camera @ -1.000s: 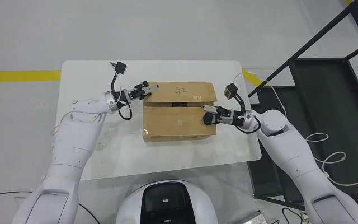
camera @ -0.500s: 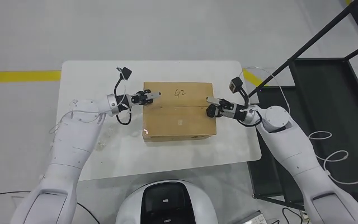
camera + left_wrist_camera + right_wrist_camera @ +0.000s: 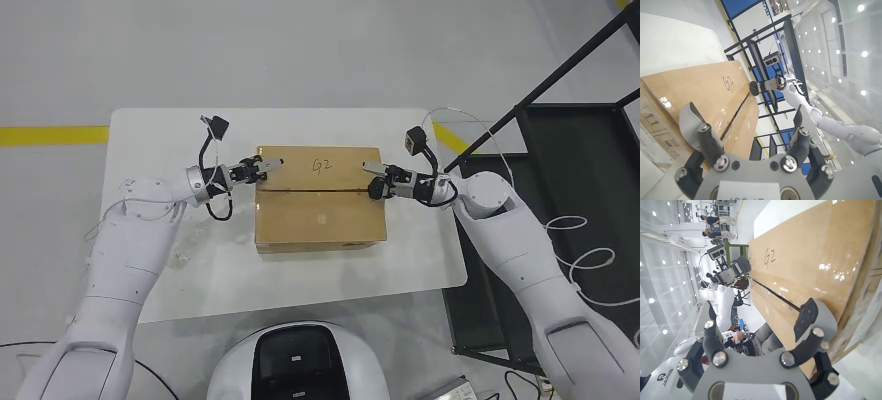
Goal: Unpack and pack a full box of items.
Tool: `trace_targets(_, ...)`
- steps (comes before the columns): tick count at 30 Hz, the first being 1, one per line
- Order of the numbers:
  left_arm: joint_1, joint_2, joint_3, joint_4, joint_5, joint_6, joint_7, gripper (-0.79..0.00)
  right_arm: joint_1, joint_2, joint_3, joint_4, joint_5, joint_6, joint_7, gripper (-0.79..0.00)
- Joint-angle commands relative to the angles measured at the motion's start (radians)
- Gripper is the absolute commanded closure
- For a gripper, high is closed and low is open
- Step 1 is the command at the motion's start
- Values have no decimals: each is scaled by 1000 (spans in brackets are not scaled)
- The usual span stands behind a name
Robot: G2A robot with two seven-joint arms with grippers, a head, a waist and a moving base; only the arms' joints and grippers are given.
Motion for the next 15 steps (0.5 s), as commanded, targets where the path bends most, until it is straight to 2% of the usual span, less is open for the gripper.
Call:
trace_targets(1,8,4,-12,-12,-18,1,6,-785,17,-7,-16,19,-10,0,-2,-785)
trace_targets(10,70,32,-122,-51,-110,19,76,-785,41,-22,-36,51,-18,-19,5,-785)
trace_targets(15,121,52,-165,-74,-70,52,75,-785,35,-22,-29,32,-43,-26,6,-785)
